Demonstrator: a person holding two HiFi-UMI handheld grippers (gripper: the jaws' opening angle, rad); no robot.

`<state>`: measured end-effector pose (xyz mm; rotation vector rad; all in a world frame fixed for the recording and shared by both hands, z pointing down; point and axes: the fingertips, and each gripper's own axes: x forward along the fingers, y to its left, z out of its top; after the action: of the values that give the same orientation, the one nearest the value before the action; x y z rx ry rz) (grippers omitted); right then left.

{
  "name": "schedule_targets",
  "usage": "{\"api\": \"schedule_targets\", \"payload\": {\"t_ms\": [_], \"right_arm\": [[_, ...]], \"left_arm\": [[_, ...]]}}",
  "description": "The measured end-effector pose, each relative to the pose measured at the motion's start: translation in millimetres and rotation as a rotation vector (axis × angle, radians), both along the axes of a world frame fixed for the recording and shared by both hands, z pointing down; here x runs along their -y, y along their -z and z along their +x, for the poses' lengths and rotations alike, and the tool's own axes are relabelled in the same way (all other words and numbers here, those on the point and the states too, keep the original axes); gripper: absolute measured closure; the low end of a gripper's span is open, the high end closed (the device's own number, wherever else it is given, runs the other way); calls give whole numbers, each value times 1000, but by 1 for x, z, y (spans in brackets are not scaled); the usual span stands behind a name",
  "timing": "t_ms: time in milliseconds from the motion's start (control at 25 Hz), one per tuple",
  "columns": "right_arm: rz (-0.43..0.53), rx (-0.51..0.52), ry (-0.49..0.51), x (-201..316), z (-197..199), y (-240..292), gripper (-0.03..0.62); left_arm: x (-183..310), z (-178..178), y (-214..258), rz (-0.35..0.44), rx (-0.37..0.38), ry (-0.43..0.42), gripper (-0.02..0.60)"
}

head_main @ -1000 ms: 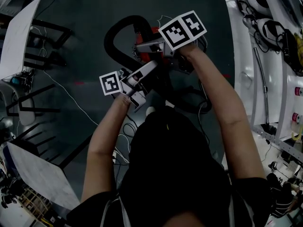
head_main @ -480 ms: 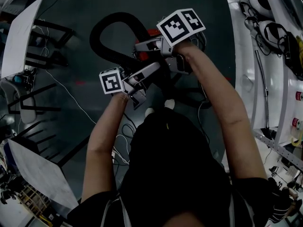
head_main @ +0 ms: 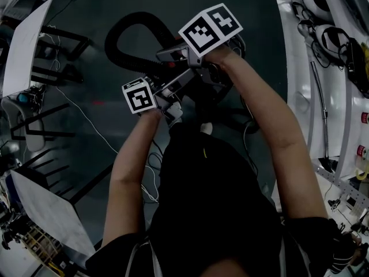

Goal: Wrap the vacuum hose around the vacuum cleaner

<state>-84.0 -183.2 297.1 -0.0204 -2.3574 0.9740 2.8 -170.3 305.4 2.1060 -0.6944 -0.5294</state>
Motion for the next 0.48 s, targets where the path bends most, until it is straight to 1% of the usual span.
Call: {"api": "schedule_targets", "payload": {"t_ms": [80, 120, 240, 360, 480], "right_arm": [[69, -21, 25, 5, -2, -7, 365], [99, -35, 42, 7, -2, -10, 361], [135, -56, 63, 11, -5, -17, 344], [132, -23, 19, 19, -6, -20, 337], [148, -17, -26, 30, -6, -25, 308]], "left_arm": [[2, -3, -3, -23, -9, -11, 397], [4, -4, -4, -32, -10, -18, 397], [7, -8, -8, -40, -25, -24, 399], [12, -11, -11, -47, -47, -29, 400], [21, -14, -12, -63, -72, -59, 400]]}}
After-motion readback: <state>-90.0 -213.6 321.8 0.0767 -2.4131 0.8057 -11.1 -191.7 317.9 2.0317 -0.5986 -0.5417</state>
